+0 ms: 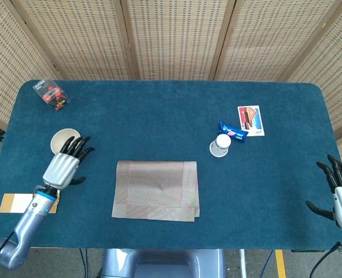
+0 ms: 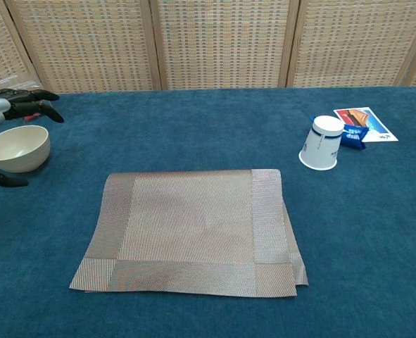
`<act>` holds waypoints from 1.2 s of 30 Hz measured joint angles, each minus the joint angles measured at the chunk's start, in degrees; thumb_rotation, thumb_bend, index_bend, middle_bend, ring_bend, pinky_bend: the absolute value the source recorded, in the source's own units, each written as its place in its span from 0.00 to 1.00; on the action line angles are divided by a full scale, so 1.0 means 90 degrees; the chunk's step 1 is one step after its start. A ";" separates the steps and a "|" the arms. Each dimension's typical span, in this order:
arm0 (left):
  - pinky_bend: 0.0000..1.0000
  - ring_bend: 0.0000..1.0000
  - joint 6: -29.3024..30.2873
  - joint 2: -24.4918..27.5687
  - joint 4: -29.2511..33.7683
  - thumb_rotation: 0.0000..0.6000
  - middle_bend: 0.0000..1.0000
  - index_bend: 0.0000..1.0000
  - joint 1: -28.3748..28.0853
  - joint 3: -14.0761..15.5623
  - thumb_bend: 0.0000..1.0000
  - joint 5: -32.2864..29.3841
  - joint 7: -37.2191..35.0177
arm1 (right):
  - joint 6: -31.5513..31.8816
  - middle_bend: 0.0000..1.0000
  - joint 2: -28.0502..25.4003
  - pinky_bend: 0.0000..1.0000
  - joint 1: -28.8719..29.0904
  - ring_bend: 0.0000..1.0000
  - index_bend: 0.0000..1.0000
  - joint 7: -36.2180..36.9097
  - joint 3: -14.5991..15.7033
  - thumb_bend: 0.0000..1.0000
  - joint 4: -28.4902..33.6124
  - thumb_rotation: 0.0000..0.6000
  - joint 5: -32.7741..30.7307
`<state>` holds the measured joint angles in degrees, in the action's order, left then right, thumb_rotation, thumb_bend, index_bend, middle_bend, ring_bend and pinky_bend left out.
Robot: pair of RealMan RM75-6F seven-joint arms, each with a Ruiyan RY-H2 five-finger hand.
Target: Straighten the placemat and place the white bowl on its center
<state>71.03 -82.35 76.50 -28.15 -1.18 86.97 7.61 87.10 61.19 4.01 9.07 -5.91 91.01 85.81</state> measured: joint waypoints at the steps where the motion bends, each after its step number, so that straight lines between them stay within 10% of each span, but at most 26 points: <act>1: 0.00 0.00 0.0008 0.0000 0.0083 1.00 0.00 0.20 0.0005 0.0066 0.08 0.0081 0.0066 | 0.0000 0.00 -0.0007 0.00 -0.0001 0.00 0.16 0.0016 -0.0002 0.05 0.0001 1.00 -0.0003; 36: 0.00 0.00 -0.0479 -0.0758 0.0586 1.00 0.00 0.19 0.0261 0.1041 0.09 0.0923 0.1626 | 0.0108 0.00 -0.0104 0.00 -0.0050 0.00 0.15 0.0186 0.0044 0.05 0.0092 1.00 0.0130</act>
<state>66.72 -89.17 81.77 -25.80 8.19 95.28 22.25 88.07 60.25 3.56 10.75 -5.52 91.84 86.98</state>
